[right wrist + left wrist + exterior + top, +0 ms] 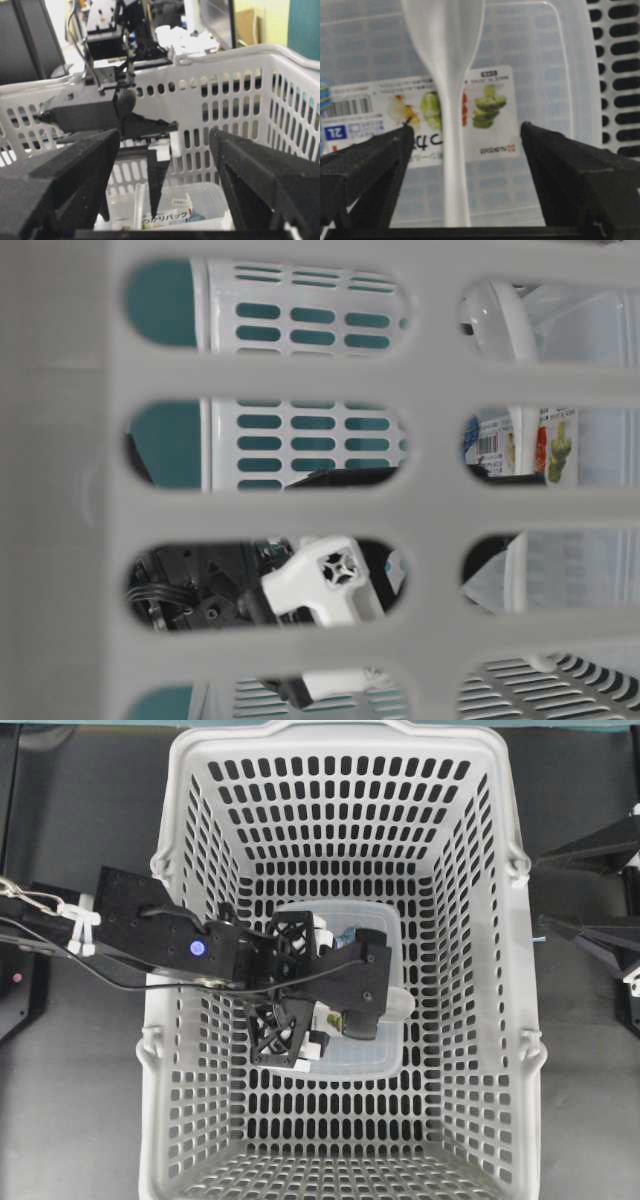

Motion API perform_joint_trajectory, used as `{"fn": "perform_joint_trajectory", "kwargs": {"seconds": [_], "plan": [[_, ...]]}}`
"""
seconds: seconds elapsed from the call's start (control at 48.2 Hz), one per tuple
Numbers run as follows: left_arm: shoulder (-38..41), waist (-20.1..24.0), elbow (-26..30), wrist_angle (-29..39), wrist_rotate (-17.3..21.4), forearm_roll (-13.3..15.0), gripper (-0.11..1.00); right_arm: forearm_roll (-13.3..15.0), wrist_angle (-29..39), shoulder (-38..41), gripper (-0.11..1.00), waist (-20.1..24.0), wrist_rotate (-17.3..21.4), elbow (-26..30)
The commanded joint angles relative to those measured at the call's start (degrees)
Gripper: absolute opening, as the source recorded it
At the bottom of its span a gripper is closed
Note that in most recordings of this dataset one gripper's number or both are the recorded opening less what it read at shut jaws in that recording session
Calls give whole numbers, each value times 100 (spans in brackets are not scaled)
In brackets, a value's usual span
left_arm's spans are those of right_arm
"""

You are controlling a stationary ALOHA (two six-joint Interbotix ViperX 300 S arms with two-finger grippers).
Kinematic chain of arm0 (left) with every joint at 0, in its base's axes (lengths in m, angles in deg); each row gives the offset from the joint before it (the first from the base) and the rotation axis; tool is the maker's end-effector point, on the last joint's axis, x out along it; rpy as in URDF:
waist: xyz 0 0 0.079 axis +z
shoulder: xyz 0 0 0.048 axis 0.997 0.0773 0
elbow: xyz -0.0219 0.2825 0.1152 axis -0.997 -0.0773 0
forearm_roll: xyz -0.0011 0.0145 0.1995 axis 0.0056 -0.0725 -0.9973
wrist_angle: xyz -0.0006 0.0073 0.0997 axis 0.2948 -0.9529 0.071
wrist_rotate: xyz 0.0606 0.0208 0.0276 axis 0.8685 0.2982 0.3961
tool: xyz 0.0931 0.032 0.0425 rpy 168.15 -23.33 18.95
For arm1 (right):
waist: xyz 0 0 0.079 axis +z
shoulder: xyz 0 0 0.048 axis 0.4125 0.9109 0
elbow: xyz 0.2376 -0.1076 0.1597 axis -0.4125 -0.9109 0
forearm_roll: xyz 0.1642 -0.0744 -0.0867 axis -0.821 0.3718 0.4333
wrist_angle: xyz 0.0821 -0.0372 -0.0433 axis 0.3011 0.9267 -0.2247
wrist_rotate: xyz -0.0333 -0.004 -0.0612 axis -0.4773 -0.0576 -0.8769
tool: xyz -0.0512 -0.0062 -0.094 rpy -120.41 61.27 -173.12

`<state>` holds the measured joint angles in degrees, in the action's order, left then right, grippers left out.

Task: Pick up the chinese spoon from the shopping basket with the left arm.
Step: 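Close the left gripper on the white spoon's handle, then lift the white spoon upward out of the container with the left gripper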

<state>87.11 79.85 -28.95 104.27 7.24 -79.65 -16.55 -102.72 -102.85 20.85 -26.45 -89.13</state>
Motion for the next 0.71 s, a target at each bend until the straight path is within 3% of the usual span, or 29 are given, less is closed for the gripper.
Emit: {"fn": "perform_joint_trajectory", "kwargs": {"seconds": [0.0, 0.166, 0.394, 0.685], "plan": [[-9, 9, 9, -26, -53, -18, 83, -18, -35, 35, 70, -9, -9, 123], [44, 35, -114, -35, -53, -18, 70, -18, -35, 35, 70, -9, -9, 114], [-9, 44, -35, -9, 26, -18, 12, -18, -35, 35, 70, -18, -9, 114], [-703, 105, 536, 510, 9, -18, 12, -18, -35, 35, 70, -9, -9, 105]]}}
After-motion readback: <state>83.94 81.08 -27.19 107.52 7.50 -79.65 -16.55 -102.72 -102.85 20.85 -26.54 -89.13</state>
